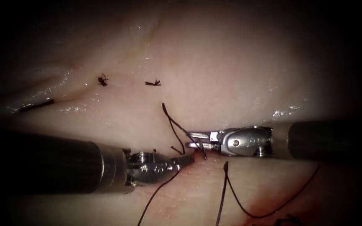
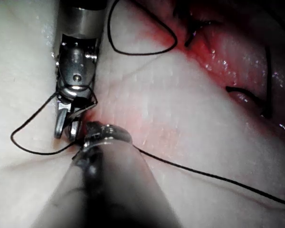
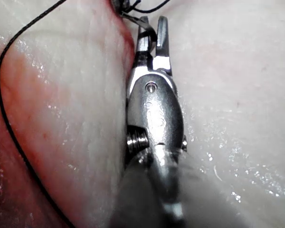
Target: Wound Closure
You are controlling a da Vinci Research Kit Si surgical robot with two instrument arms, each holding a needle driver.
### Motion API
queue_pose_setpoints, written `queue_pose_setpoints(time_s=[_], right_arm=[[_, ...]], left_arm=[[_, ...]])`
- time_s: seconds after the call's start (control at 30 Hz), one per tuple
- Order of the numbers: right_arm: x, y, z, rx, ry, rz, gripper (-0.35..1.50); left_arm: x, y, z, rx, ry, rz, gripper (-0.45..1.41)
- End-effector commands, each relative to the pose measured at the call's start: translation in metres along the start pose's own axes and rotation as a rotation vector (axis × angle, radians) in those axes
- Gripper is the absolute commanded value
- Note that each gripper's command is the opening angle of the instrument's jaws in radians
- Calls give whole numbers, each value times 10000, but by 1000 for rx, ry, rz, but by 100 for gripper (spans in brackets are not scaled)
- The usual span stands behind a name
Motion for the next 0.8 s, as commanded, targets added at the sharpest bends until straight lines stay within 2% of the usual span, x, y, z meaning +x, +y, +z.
queue_pose_setpoints(time_s=[0.03, 0.37, 0.4, 0.53, 0.6, 0.7, 0.8], right_arm=[[-3, -3, 11, 12, 4, 4, -35], [-7, -3, 10, -13, -11, 30, -35], [-4, 4, 8, -59, -24, 34, -35], [29, 38, -8, -207, 40, 28, -35], [56, 65, -22, -287, 46, 3, -35], [77, 87, -31, -352, 61, -1, -35], [88, 102, -36, -384, 74, -1, -35]], left_arm=[[-2, 5, 7, -2, 0, 0, -8], [-2, 6, 7, -2, 0, 0, -8], [-2, 6, 7, -2, 0, 0, -8], [-1, 6, 7, -1, 0, -1, -8], [0, 7, 9, 1, -1, -3, -10], [2, 8, 10, 3, -2, -4, -11], [2, 9, 11, 4, -2, -5, -11]])
